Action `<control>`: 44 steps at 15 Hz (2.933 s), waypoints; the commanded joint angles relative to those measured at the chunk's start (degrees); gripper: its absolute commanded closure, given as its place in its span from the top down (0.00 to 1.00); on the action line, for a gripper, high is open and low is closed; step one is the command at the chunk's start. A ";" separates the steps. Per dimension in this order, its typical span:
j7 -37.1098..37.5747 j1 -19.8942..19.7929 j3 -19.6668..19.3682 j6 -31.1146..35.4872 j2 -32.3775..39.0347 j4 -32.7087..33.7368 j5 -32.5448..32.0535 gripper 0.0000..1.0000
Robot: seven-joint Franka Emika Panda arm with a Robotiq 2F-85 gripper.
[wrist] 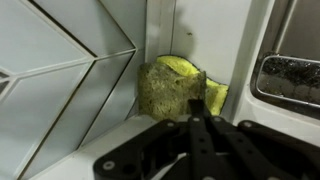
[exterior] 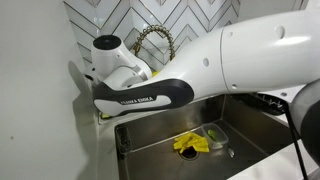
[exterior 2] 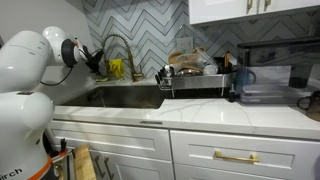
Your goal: Pick up the dirty sponge on the top left side of the sink and then put it in the rack on the left side of the sink
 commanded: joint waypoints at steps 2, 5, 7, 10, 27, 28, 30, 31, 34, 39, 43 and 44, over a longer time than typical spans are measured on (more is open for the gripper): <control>0.13 0.05 0.12 -0.46 -4.44 -3.29 -0.36 0.00; -0.06 0.00 -0.06 -0.88 -6.43 -4.71 -0.60 0.00; -0.60 -0.33 0.85 -1.10 -7.67 -5.79 0.38 0.00; 0.56 -0.83 2.27 -1.28 -10.80 -9.39 1.99 0.00; 15.07 -3.48 4.33 0.58 -22.31 -25.11 7.29 0.00; 17.19 -3.23 3.62 0.83 -22.48 -24.95 6.79 0.00; 23.15 -3.49 3.13 0.87 -23.06 -25.21 8.10 0.00; 25.75 -3.90 3.33 1.22 -23.26 -25.50 8.67 0.00; 32.17 -5.49 4.84 2.02 -23.94 -26.62 12.21 0.00; 37.92 -8.12 7.95 2.64 -24.75 -28.84 21.06 0.00; 44.75 -8.87 7.38 1.72 -26.94 -32.65 22.62 0.00; 45.77 -9.38 7.76 1.62 -27.26 -33.36 23.59 0.00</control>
